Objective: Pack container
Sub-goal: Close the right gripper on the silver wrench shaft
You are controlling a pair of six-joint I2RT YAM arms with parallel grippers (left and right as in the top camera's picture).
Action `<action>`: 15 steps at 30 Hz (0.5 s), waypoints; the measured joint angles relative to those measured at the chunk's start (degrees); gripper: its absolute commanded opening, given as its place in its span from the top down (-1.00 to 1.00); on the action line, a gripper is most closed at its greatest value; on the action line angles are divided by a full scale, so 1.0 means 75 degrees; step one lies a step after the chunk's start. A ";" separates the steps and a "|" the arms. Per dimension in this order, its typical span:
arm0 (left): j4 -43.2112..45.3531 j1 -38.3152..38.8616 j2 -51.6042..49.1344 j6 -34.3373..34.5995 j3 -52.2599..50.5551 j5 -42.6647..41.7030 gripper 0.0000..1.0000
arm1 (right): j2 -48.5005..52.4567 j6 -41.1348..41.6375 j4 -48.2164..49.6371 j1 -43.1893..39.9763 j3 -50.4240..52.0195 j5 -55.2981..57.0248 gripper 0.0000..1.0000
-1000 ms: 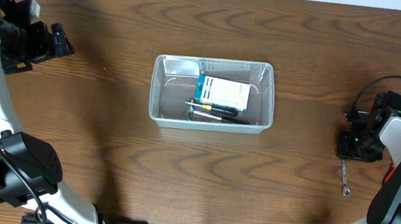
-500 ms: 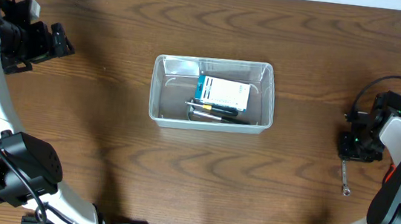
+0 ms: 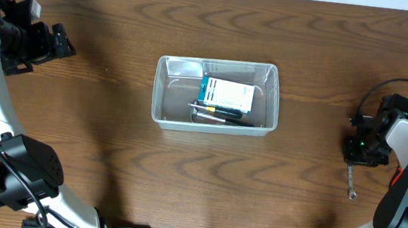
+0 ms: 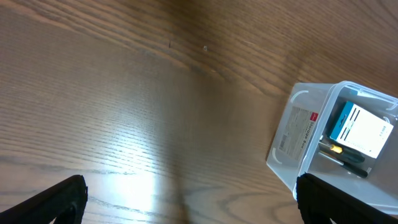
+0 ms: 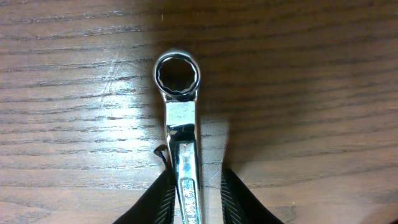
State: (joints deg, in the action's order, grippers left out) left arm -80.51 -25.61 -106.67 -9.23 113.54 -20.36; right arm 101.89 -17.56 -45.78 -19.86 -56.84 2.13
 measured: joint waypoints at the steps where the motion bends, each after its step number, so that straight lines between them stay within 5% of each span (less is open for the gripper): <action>1: 0.0000 0.0000 0.0000 0.0000 0.0000 -0.0003 -0.96 | 0.0000 -0.0003 0.0000 0.0000 0.0003 0.0000 0.55; 15: 0.0000 0.0000 -0.0003 0.0000 0.0000 0.0000 -0.96 | 0.0000 -0.0009 -0.0006 0.0000 0.0003 -0.0006 0.62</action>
State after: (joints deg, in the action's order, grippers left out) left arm -80.51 -25.61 -106.69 -9.23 113.54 -20.36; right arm 101.89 -17.63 -45.82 -19.86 -56.82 2.09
